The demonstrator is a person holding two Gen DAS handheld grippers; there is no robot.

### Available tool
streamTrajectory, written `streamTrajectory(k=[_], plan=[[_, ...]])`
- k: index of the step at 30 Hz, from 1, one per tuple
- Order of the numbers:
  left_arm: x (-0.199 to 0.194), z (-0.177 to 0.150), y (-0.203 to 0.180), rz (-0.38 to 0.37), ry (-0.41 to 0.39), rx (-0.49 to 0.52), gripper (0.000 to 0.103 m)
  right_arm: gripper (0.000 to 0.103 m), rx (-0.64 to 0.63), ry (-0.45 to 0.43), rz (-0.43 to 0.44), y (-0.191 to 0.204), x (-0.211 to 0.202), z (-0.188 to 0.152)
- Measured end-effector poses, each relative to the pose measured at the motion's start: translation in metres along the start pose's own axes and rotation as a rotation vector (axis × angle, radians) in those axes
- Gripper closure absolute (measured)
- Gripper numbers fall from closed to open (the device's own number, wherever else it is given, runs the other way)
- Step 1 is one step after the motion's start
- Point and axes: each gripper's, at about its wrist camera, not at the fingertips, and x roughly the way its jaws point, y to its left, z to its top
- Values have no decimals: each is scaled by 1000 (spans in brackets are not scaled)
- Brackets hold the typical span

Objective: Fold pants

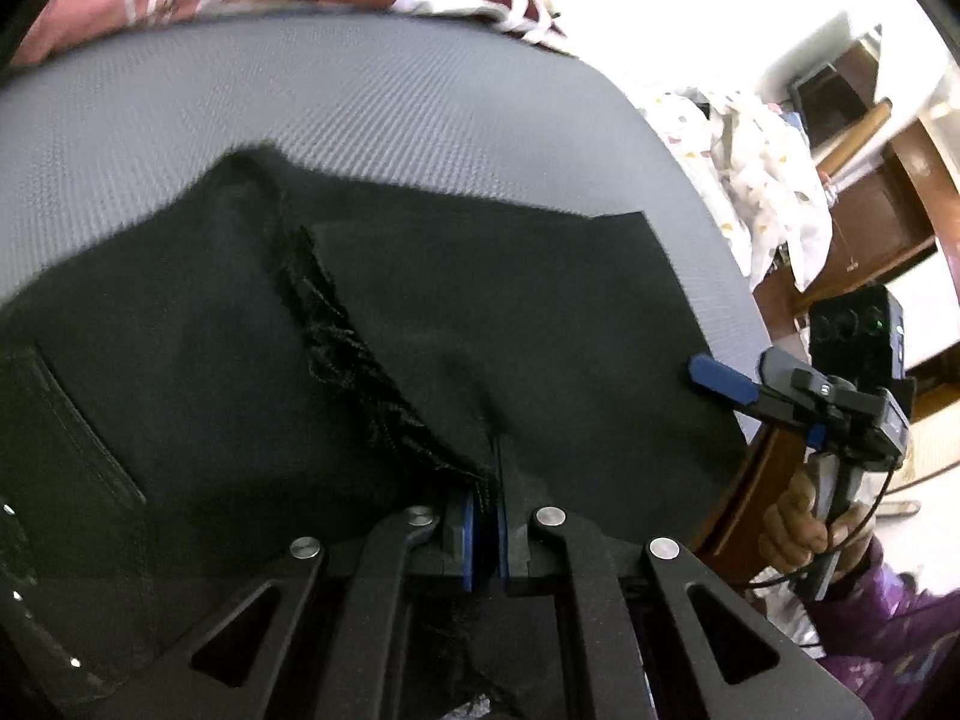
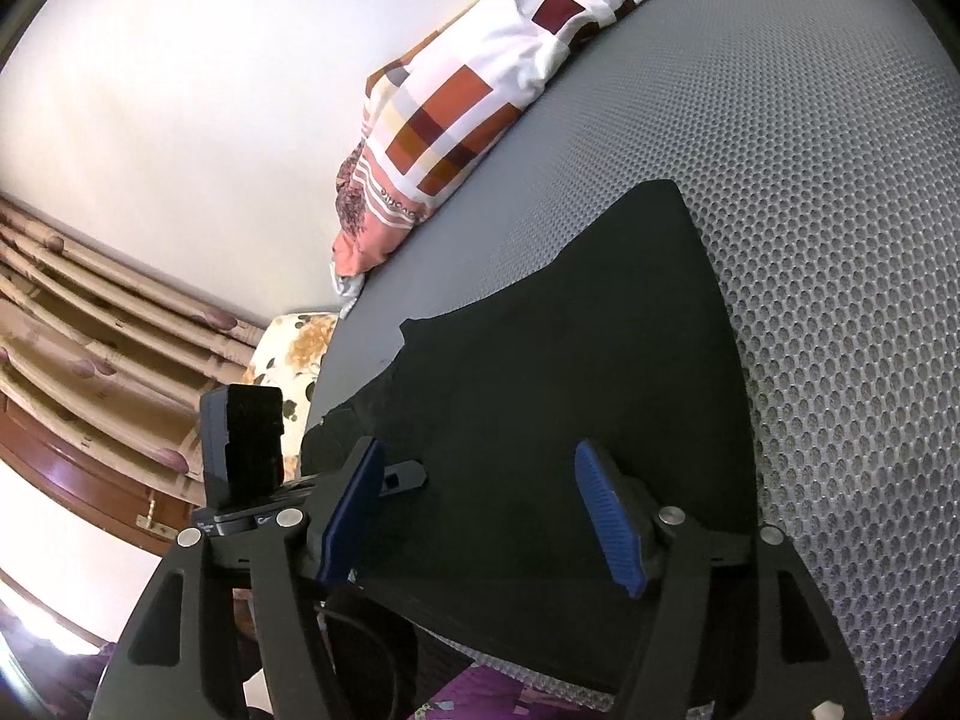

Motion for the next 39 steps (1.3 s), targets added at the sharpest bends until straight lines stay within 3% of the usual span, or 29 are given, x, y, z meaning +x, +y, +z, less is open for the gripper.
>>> streamTrajectory(k=[7, 11, 16, 20, 23, 25, 26, 33, 39], plan=[[-9, 14, -11, 27, -52, 68, 98, 38, -2, -9, 2, 0, 1, -5], [11, 7, -5, 67, -25, 72, 98, 38, -9, -9, -2, 2, 3, -8], [14, -2, 11, 11, -26, 3, 95, 37, -13, -5, -2, 4, 6, -8], [13, -2, 7, 27, -25, 26, 92, 36, -10, -7, 7, 4, 8, -8], [9, 0, 5, 17, -8, 19, 72, 36, -13, -8, 5, 5, 8, -9], [3, 1, 5, 21, -12, 9, 38, 36, -9, -10, 11, 4, 8, -9], [-1, 0, 6, 32, -20, 6, 35, 36, -9, -10, 13, 4, 8, -8], [-39, -8, 23, 146, -71, -33, 31, 36, -47, 2, 39, 18, 12, -11], [-74, -35, 29, 82, -151, -97, 31, 36, -171, 67, 29, 52, 37, -9]])
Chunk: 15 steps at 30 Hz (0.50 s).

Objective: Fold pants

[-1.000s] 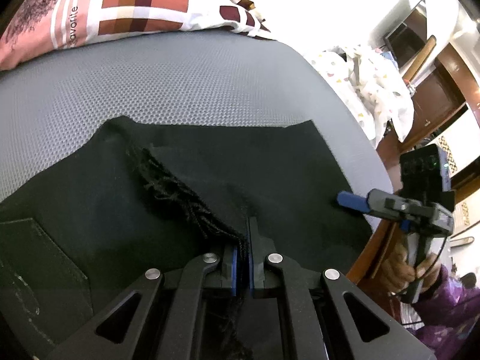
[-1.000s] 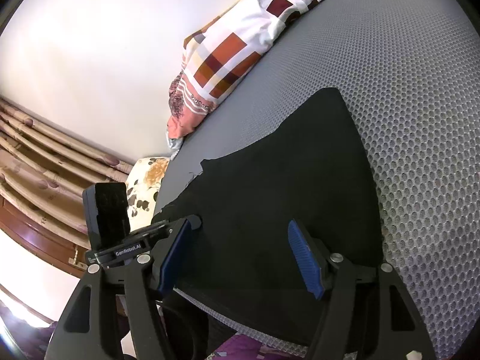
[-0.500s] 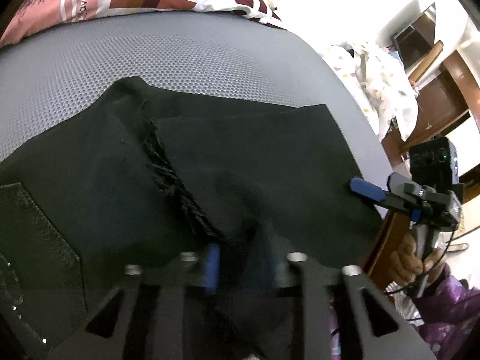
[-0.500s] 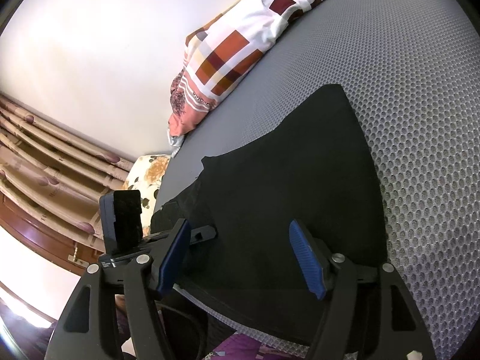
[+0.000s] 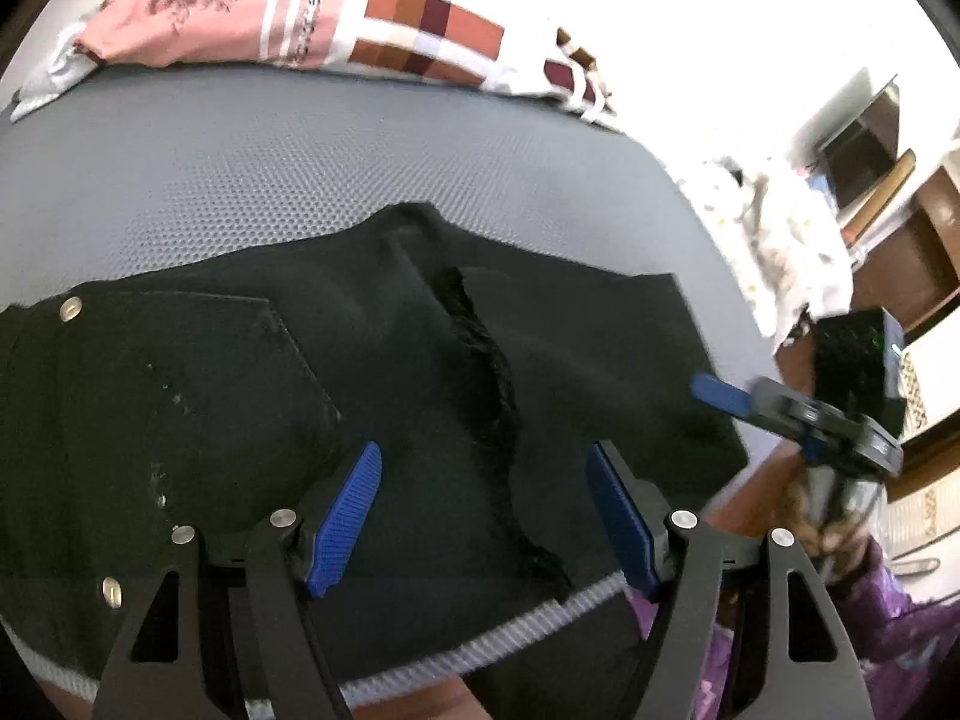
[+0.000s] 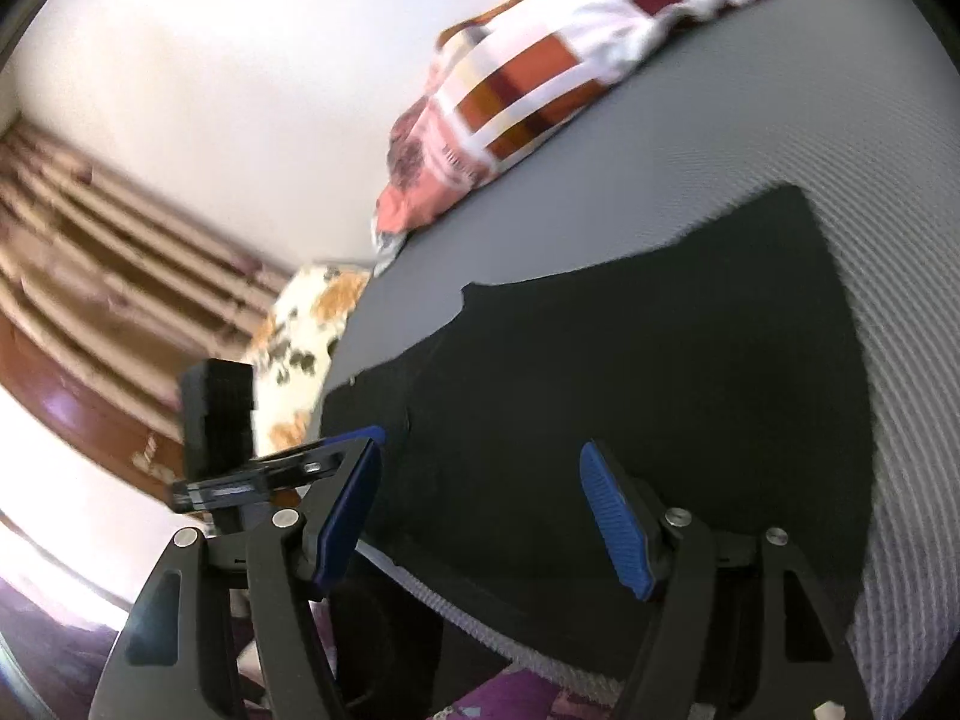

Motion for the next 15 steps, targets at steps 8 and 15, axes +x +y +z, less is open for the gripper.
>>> streamTrajectory(k=[8, 15], plan=[[33, -23, -56, -118, 38, 142, 31, 54, -267, 176, -72, 45, 75, 34], [65, -40, -61, -134, 82, 155, 31, 66, -371, 314, -175, 41, 141, 55]])
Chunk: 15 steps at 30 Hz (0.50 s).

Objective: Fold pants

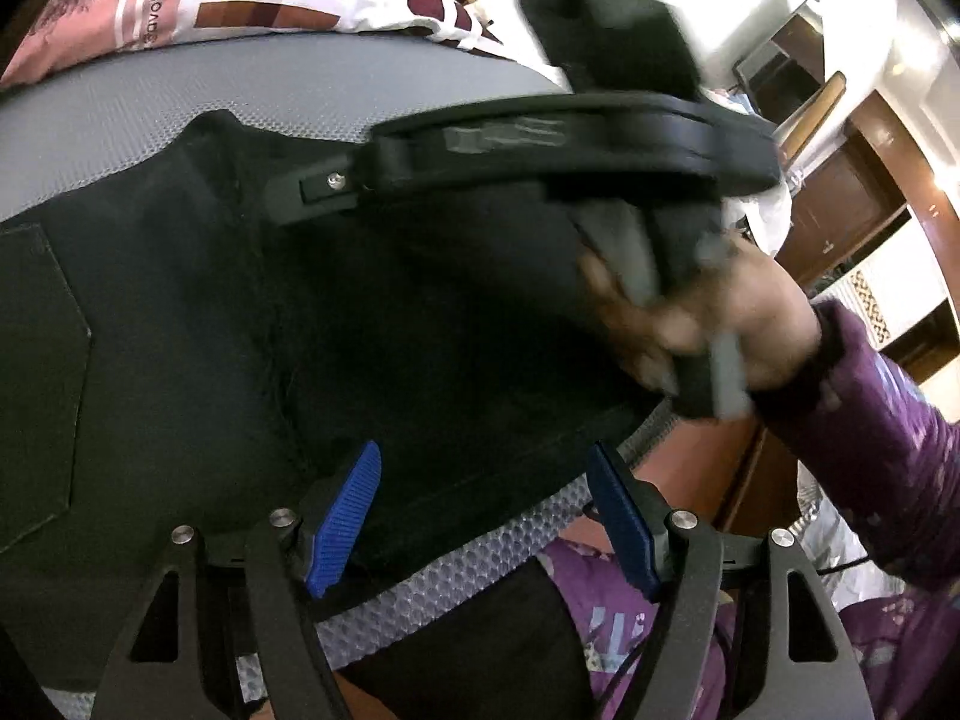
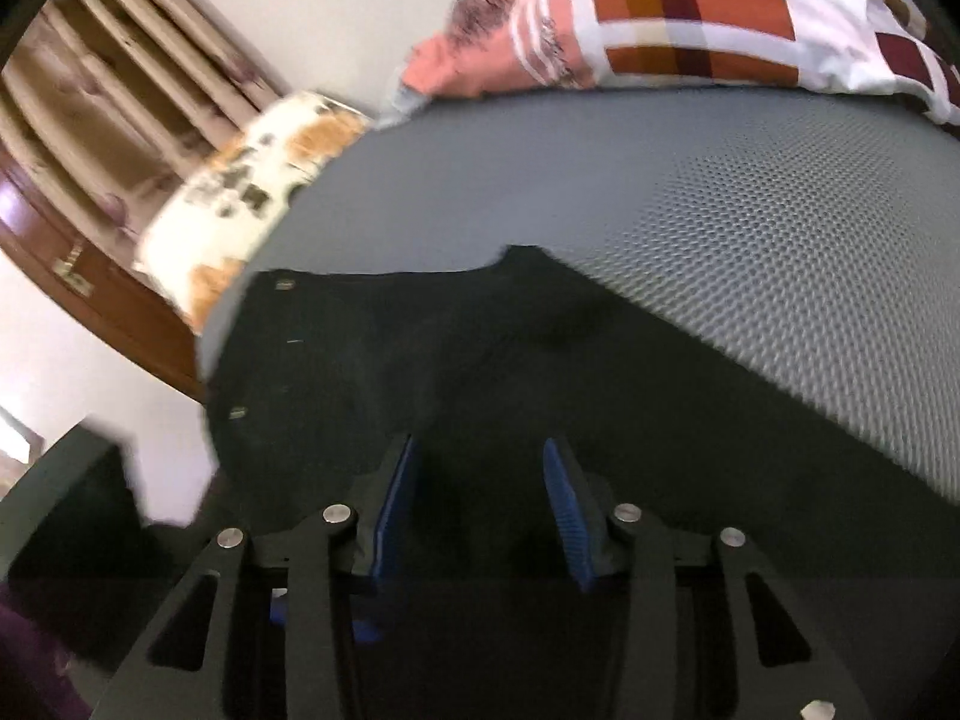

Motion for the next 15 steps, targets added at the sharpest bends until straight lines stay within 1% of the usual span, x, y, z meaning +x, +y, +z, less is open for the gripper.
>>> streamTrajectory(k=[1, 2, 3, 4, 5, 6, 7, 8, 12, 14, 15], plan=[[0, 0, 2, -10, -6, -8, 31, 80, -2, 5, -31, -5, 5, 6], [0, 0, 4, -19, -10, -20, 31, 82, 0, -1, -59, -10, 6, 12], [0, 0, 5, -24, -13, -26, 31, 88, 22, 0, -78, -18, 7, 19], [0, 1, 6, -28, -12, -29, 31, 87, 53, -8, -62, -25, 6, 24], [0, 1, 6, -28, -11, -29, 31, 81, 86, -27, -53, -30, 3, 28], [1, 2, 6, -25, -9, -28, 31, 79, 94, -46, -49, -31, -1, 29], [2, 3, 6, -22, -8, -28, 31, 79, 79, -68, -1, -28, -6, 31], [2, 1, 5, -18, -7, -27, 31, 79, 59, -75, 21, -23, -9, 33], [5, 2, 0, 0, -8, -21, 31, 80, -60, -65, 73, 4, -5, 40], [4, -3, -6, 0, -14, -17, 29, 80, -106, -8, 36, 12, 14, 47], [4, -4, -9, -1, -17, -14, 29, 80, -121, 16, 0, 13, 24, 51]])
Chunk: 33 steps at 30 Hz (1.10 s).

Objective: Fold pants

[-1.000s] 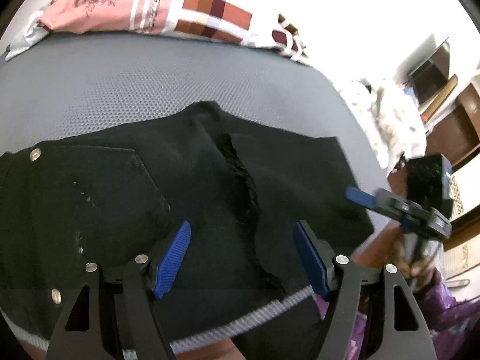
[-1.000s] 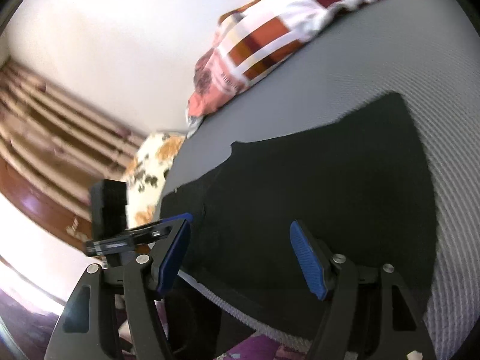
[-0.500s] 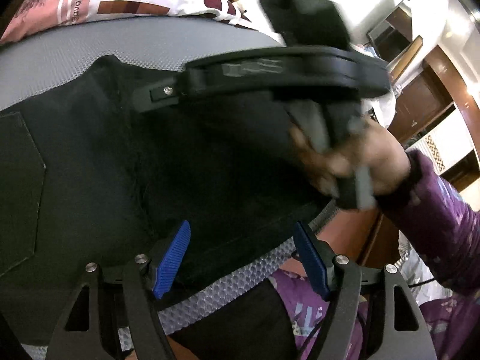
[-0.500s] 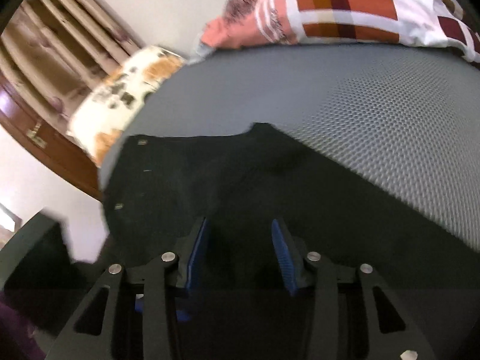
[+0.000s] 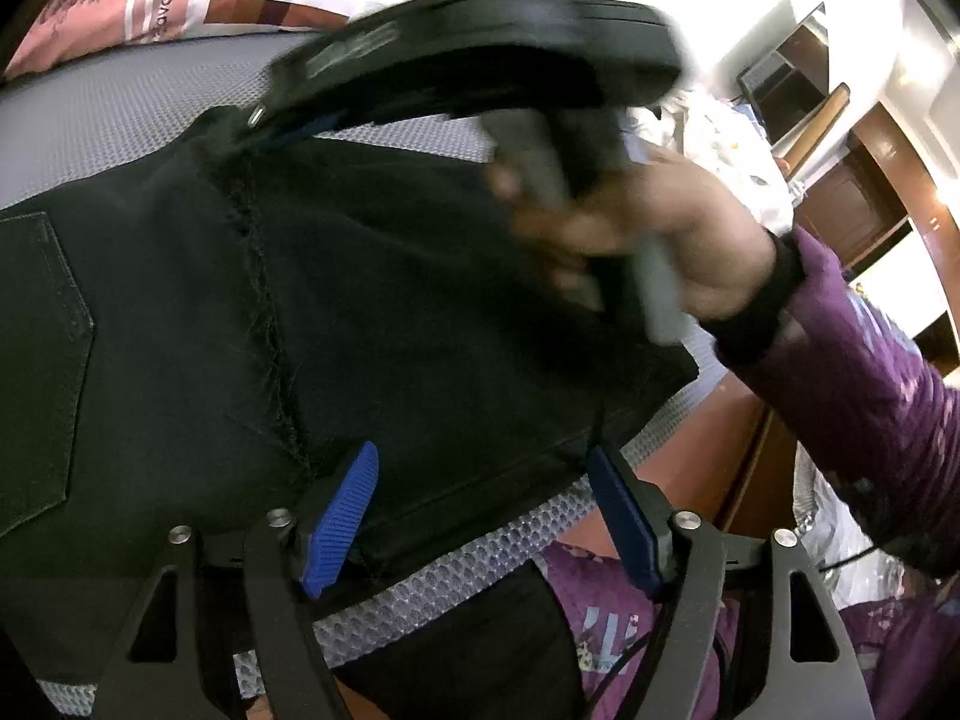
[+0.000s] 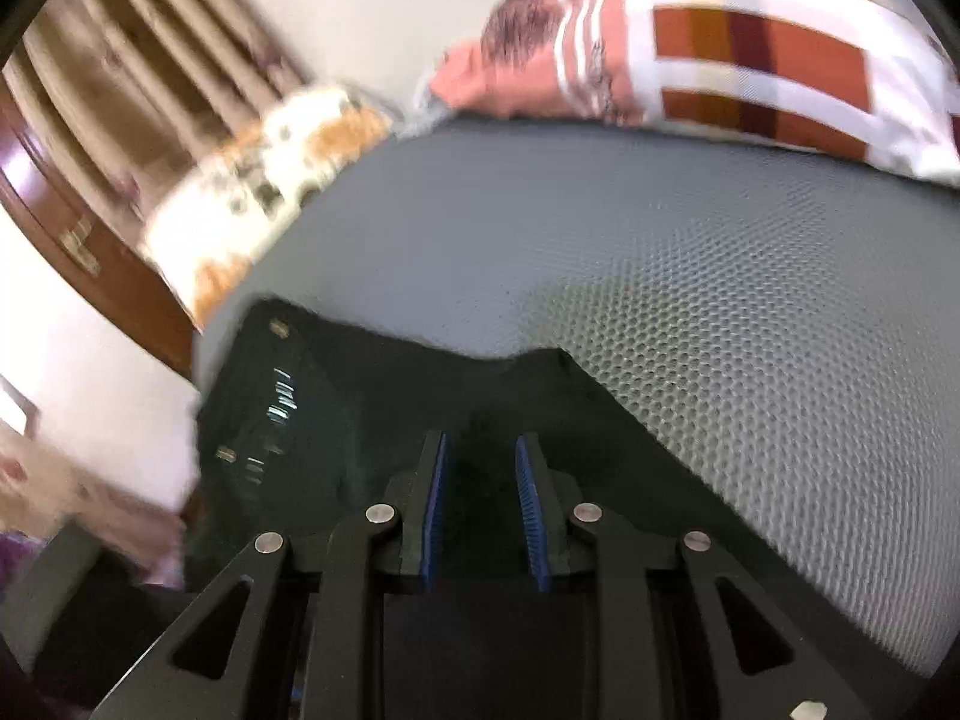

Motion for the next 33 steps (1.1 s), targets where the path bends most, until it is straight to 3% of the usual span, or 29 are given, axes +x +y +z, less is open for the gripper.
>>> streamTrajectory(k=[2, 3, 4, 5, 6, 9, 12, 15, 19, 21, 22, 25, 29, 31, 33], plan=[[1, -1, -2, 9, -2, 1, 28, 86, 3, 33, -82, -8, 19, 8], [1, -2, -3, 10, -2, 2, 28, 86, 16, 19, -61, -12, 21, 10], [2, -2, -3, 8, -3, 3, 28, 85, 29, -1, -46, -17, 20, 15], [2, -1, -3, 5, -6, 1, 28, 83, 39, -18, -86, -23, 19, 18], [-1, -6, -4, 1, -9, 0, 27, 76, 57, -18, -95, -29, 20, 21], [0, -7, -5, -4, -8, -7, 27, 76, 133, -57, -14, -40, 12, 21], [-2, -3, 4, -16, -9, -28, 27, 76, 124, -105, -43, -36, -5, 17], [-4, -2, 10, -32, -11, -56, 27, 76, 159, -148, 44, -36, -22, 14], [-7, -1, 11, -9, -12, -62, 27, 76, 79, -46, 119, -18, -6, 13], [-12, -1, 11, 12, -15, -61, 27, 78, 39, 36, 46, -12, 15, 13], [-17, -1, 11, 17, -18, -66, 27, 84, 46, 52, 11, -15, 23, 12], [-43, -2, 13, 65, -72, -74, 27, 77, 189, -73, -9, -39, 1, 14], [-91, -4, 34, 158, -134, -134, 27, 70, 424, -282, 135, -72, -57, -5], [-111, -7, 47, 194, -161, -170, 27, 61, 458, -338, 190, -75, -85, -21], [-132, -11, 64, 220, -185, -207, 27, 52, 455, -376, 188, -68, -112, -42]])
